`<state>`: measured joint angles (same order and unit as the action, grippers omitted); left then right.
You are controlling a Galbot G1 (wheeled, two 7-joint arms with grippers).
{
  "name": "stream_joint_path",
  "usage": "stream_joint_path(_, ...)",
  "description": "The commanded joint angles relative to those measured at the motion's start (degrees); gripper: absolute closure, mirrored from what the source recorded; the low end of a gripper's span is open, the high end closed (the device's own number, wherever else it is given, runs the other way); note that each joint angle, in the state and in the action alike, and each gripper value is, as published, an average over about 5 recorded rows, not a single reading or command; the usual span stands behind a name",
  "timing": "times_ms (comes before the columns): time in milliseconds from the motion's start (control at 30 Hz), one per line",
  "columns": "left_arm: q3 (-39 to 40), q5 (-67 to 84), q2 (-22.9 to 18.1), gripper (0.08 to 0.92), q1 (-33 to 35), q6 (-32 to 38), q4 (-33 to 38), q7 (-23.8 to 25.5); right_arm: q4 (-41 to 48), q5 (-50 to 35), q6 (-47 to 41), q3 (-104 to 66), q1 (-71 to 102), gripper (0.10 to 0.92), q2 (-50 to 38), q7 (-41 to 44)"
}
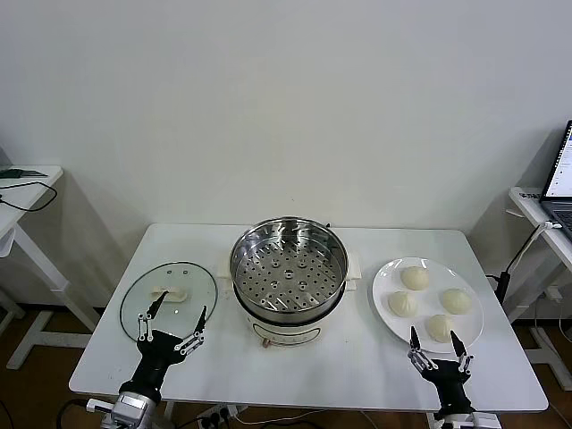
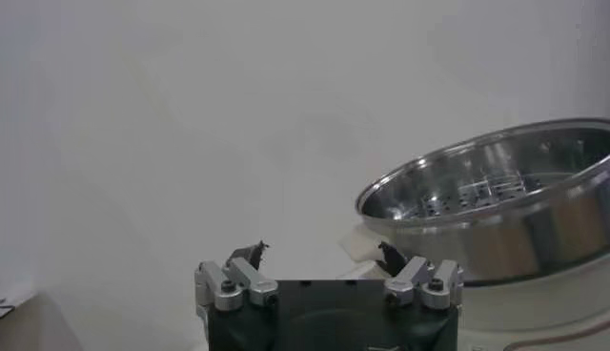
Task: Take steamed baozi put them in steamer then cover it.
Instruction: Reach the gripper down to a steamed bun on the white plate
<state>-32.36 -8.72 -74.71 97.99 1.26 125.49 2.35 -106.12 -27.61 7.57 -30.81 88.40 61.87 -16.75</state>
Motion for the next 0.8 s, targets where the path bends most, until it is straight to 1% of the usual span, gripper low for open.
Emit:
stream_joint_path(33,0.4,-0.5,-0.2,0.177,0.7,0.1,1.0,0.0,2.9,-1.6,-4.7,-0.3,-10.1,0.203,-3.3,-2.8)
stream_joint_path(133,0.8,-0.8,-0.3,0.177,0.7,0.1,1.1,-0.1,7.1,-4.4,-6.8,1.5,-17.8,0.203,-6.4,-3.0)
stream_joint_path(233,1.0,-1.0,-0.5,0.177,0.6,0.1,0.8,-0.2,14.6,-7.5,-7.7,5.7,-28.3,0.203,-9.7,-2.2)
stream_joint_path(333,1.0,-1.0,-0.7,0.177,0.3,-0.1,0.5,-0.1,25.0,-10.1,-7.8,12.2,-39.8,0.203,-12.6,0.4)
stream_joint_path(433,1.2,-0.9,-0.8,0.177,0.0,-0.3,0.3,0.0,35.8,-12.6,-8.6,18.0,-50.0,0.203,-14.6,5.8)
stream_joint_path(500,1.4,-0.9,-0.8,0.177,0.0,-0.4,0.4,0.0,41.4,-13.5,-9.5,21.9,-55.5,0.203,-15.9,11.7)
stream_joint_path(633,1.6,-0.8,-0.8,0.177,-0.1,-0.5,0.5,0.0,49.3,-12.4,-11.5,30.4,-63.3,0.203,-18.5,28.6)
stream_joint_path(700,1.7,-0.8,-0.9,0.177,-0.2,-0.6,0.4,0.1,52.9,-9.6,-12.1,34.6,-67.2,0.203,-19.2,38.1)
stream_joint_path(800,1.8,-0.8,-0.9,0.177,-0.1,-0.7,0.2,0.1,58.4,-2.3,-12.0,40.6,-73.8,0.203,-19.9,54.0)
